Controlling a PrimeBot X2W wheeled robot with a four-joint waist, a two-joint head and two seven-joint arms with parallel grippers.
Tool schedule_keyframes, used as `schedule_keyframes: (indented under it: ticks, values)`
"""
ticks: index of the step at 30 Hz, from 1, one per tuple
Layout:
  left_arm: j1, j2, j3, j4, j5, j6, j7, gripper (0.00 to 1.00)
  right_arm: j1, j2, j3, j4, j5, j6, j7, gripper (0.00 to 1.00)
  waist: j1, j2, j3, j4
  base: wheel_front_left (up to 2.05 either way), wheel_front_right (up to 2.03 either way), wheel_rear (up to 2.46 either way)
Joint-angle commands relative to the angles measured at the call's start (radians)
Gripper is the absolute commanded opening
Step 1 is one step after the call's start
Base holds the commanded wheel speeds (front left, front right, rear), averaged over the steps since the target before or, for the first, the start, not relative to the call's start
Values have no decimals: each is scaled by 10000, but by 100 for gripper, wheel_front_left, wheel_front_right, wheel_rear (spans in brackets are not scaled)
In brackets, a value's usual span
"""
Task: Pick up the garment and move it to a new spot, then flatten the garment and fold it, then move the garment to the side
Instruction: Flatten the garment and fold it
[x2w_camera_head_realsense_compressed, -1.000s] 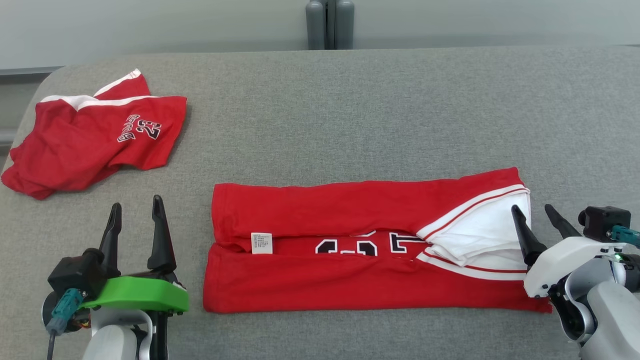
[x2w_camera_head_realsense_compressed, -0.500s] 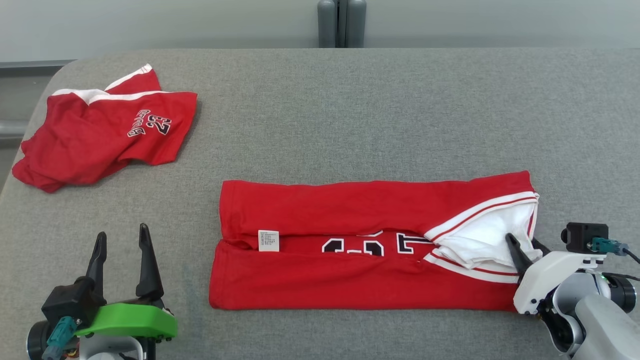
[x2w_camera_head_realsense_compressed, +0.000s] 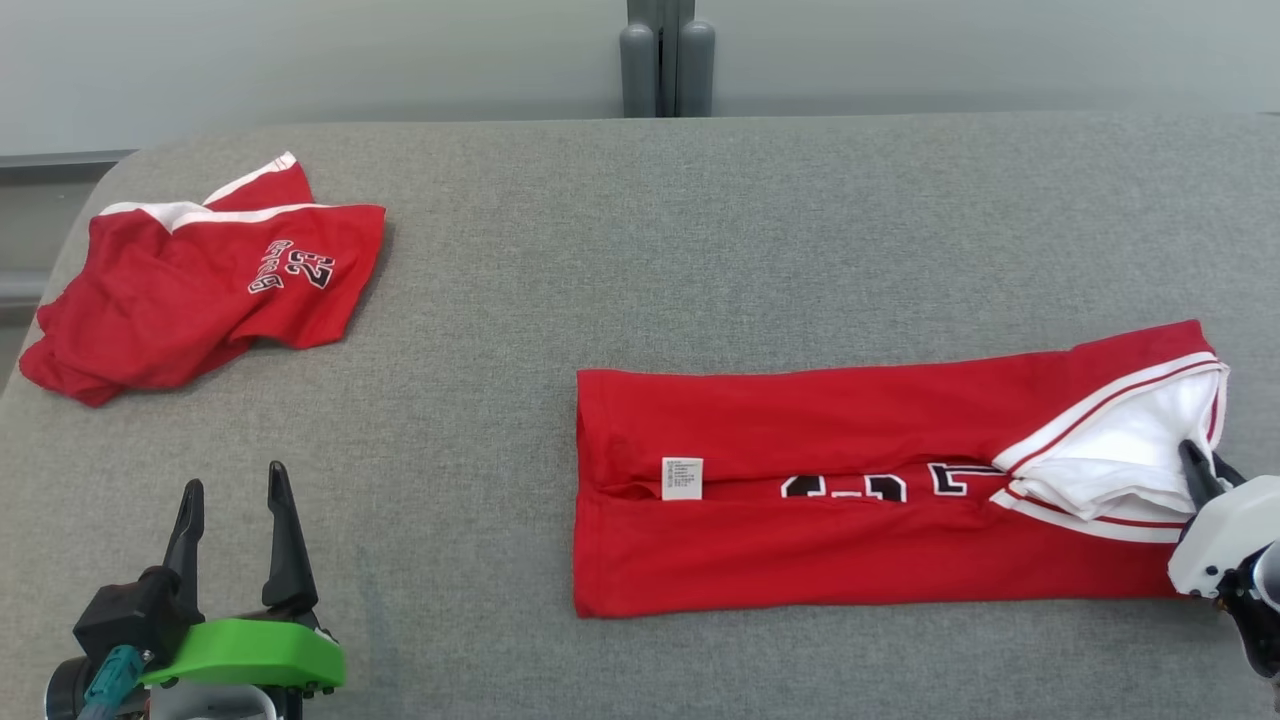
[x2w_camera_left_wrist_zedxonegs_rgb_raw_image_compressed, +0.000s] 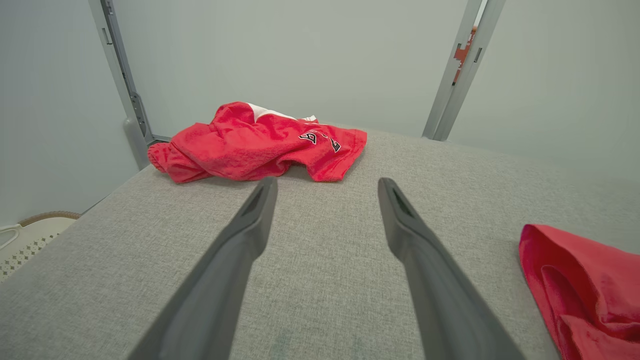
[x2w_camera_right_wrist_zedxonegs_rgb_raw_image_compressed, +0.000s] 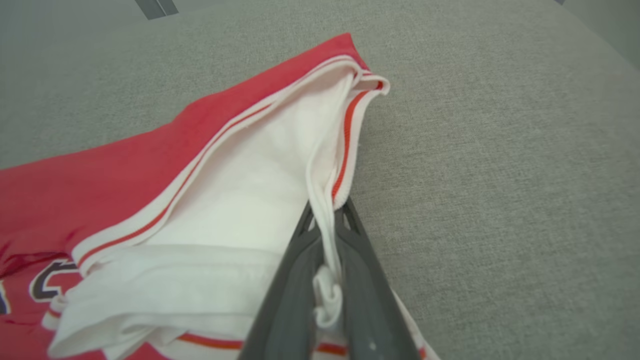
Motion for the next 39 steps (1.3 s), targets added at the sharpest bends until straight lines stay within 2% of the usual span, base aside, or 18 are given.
schedule_keyframes:
  ticks: [1, 5, 11, 20, 21, 26, 32, 39]
  values:
    - [195, -6, 28, -7, -46, -7, -4, 100, 112, -118, -65, -9, 62, -24, -64, 0, 0, 0, -69, -81, 0, 0, 0]
    - [286, -6, -46, 2, -190, 64, -4, 100, 247, -292, -41, -264, 90, -24, 33, 0, 0, 0, -155, -252, 0, 0, 0]
    - [404, -2, -121, -5, -312, 159, -4, 100, 365, -1, 257, -1258, 1, -21, 61, 0, 0, 0, -254, -494, 0, 0, 0]
    - [472, 0, -173, 106, -442, 147, -4, 100, 809, 735, 966, -3720, 40, -18, 621, 0, 0, 0, -421, -638, 0, 0, 0]
    - [490, 0, -237, 136, -453, 152, -4, 100, 918, 941, 1143, -4207, -6, -18, 816, 0, 0, 0, -462, -600, 0, 0, 0]
    - [529, 1, -353, 165, -492, 199, -4, 100, 1104, 1567, 1622, -5149, -128, -18, 1253, 0, 0, 0, -545, -385, 0, 0, 0]
    - [545, 3, -470, 211, -526, 211, -4, 100, 867, 2465, 2177, -5405, -277, -18, 1597, 0, 0, 0, -543, -72, 0, 0, 0]
    - [368, 2, -620, 308, -623, 245, -3, 100, 313, 3393, 2756, -4950, -396, -17, 1764, 0, 0, 0, -450, 376, 0, 0, 0]
